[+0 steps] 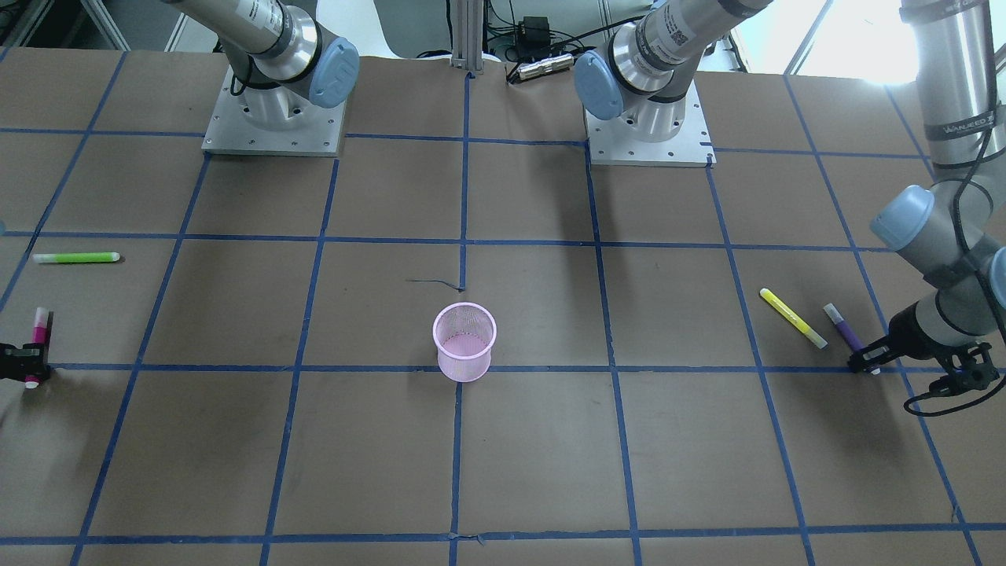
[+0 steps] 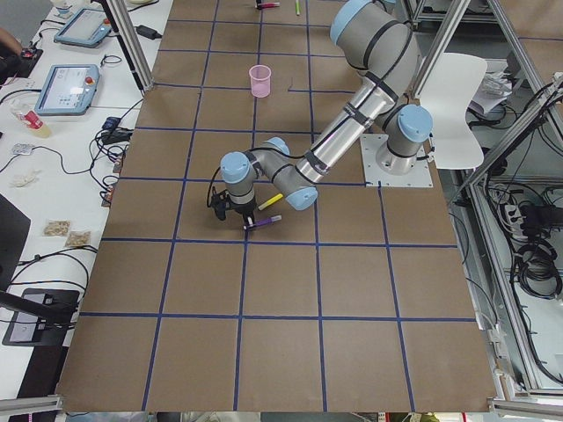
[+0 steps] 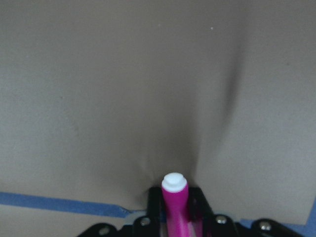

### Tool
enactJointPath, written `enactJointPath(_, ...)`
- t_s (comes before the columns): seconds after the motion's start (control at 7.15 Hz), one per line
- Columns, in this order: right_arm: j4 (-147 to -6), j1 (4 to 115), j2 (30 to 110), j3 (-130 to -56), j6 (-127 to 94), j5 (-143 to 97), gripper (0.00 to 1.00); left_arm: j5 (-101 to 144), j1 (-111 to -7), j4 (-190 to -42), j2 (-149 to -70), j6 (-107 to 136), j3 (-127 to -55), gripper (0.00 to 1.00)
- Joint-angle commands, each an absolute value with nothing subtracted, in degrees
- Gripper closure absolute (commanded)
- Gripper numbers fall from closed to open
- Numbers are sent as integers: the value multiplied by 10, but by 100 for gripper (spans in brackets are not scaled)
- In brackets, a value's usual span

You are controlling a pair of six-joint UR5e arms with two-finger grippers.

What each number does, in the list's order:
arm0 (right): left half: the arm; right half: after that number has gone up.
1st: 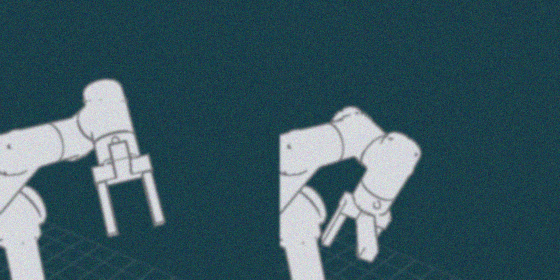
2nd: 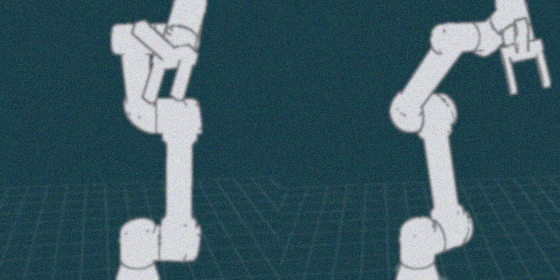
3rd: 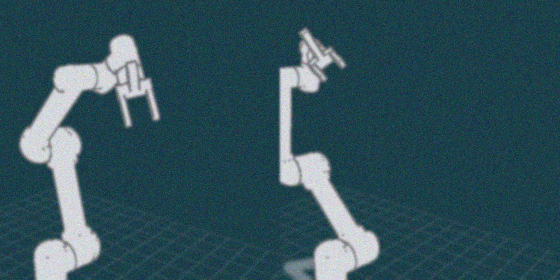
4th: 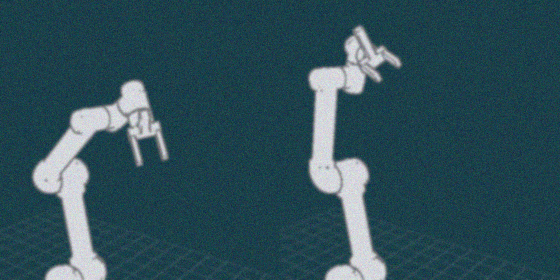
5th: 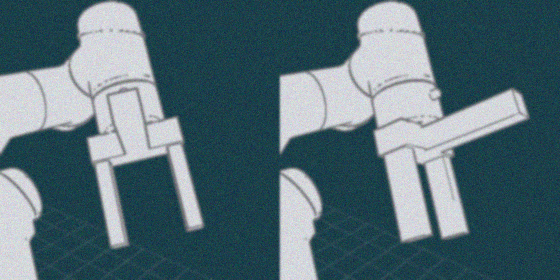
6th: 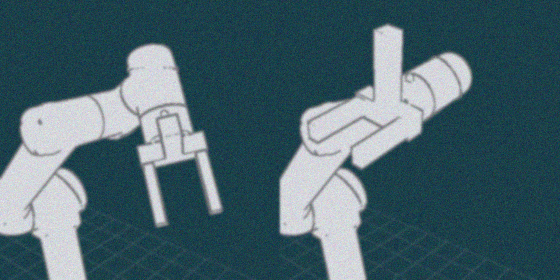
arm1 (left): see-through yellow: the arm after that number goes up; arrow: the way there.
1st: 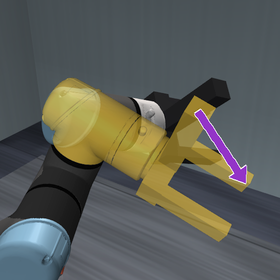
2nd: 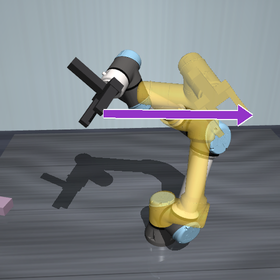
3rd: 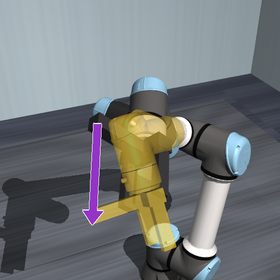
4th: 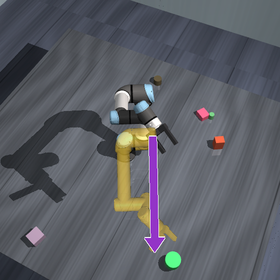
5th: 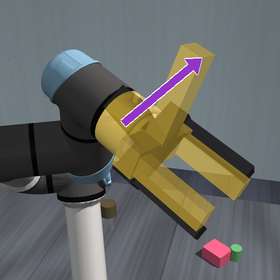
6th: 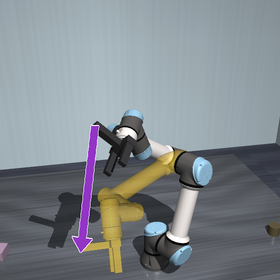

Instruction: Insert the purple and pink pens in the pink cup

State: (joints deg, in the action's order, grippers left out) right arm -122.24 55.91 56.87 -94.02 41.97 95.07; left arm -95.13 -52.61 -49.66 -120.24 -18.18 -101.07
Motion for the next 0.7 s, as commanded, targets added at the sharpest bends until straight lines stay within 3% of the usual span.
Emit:
enactJointPath(0.0, -1212, 560, 574, -923, 415, 961, 100, -943, -525, -498, -1203, -183, -1011, 100)
enactJointPath(0.28, -1209, 567, 591, -925, 413, 958, 100, -944, -526, -519, -1183, -188, -1000, 100)
enactJointPath(0.56, -1157, 612, 673, -933, 406, 904, 100, -920, -535, -558, -1145, -187, -981, 100)
